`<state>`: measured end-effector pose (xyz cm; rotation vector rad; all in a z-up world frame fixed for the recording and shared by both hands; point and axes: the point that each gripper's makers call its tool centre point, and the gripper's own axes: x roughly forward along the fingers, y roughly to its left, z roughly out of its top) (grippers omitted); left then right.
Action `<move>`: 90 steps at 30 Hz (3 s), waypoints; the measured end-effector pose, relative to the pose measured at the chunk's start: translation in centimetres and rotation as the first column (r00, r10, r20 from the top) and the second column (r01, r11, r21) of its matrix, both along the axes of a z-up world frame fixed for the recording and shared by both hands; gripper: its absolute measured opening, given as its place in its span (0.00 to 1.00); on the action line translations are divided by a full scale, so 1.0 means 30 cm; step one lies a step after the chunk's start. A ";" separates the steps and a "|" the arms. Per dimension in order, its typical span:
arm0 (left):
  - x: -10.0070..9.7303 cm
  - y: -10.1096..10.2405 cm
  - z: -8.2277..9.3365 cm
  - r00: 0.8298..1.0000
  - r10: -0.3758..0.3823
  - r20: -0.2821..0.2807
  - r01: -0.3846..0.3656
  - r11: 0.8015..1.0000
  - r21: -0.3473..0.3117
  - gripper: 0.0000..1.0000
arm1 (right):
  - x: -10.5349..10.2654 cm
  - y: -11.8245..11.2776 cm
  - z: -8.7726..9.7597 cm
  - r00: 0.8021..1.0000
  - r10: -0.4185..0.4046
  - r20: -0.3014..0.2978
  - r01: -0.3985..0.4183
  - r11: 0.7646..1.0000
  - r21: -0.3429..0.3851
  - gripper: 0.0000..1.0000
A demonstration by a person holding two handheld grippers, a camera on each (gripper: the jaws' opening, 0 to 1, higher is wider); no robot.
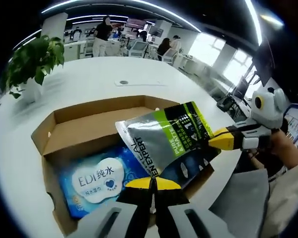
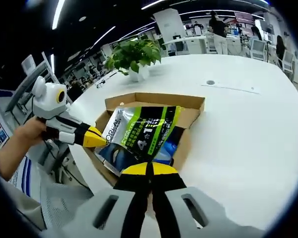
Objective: Operate the shoe box by opening the lid, removing the specified soft item, and placing it in the target area until the item is outside and the box remains undamaged.
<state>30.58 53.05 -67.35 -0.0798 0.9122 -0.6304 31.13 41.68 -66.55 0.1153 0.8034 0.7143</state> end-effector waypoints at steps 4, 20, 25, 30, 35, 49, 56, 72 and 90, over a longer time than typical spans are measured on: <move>0.004 -0.049 0.003 1.000 -0.015 -0.002 0.015 1.000 -0.014 0.00 | 0.003 -0.053 0.002 0.999 -0.028 -0.016 0.028 1.000 0.002 0.00; 0.033 -0.212 -0.010 0.996 -0.094 -0.006 0.094 0.995 -0.021 0.00 | 0.001 -0.224 -0.016 0.992 -0.114 -0.060 0.114 0.993 -0.007 0.00; 0.047 -0.264 -0.013 0.993 -0.116 -0.006 0.115 0.993 -0.023 0.00 | 0.008 -0.286 -0.020 0.988 -0.138 -0.068 0.137 0.990 -0.021 0.00; 0.050 -0.314 -0.023 0.992 -0.129 -0.011 0.128 0.991 -0.037 0.00 | 0.016 -0.330 -0.022 0.985 -0.156 -0.074 0.155 0.988 -0.027 0.00; 0.068 -0.361 -0.023 0.990 -0.140 -0.009 0.140 0.989 -0.051 0.00 | 0.026 -0.378 -0.028 0.981 -0.176 -0.078 0.173 0.984 -0.043 0.00; 0.097 -0.465 -0.033 0.984 -0.175 -0.017 0.174 0.983 -0.061 0.00 | 0.055 -0.477 -0.049 0.973 -0.215 -0.088 0.209 0.975 -0.076 0.00; 0.117 -0.503 -0.048 0.982 -0.189 -0.024 0.188 0.981 -0.049 0.00 | 0.073 -0.512 -0.072 0.969 -0.226 -0.096 0.218 0.972 -0.091 0.00; 0.161 -0.542 -0.102 0.972 -0.232 -0.050 0.233 0.972 0.019 0.00 | 0.122 -0.544 -0.134 0.966 -0.229 -0.121 0.213 0.968 -0.131 0.00; 0.217 -0.597 -0.191 0.918 -0.380 -0.117 0.397 0.888 0.231 0.01 | 0.187 -0.583 -0.208 0.963 -0.232 -0.134 0.207 0.961 -0.181 0.00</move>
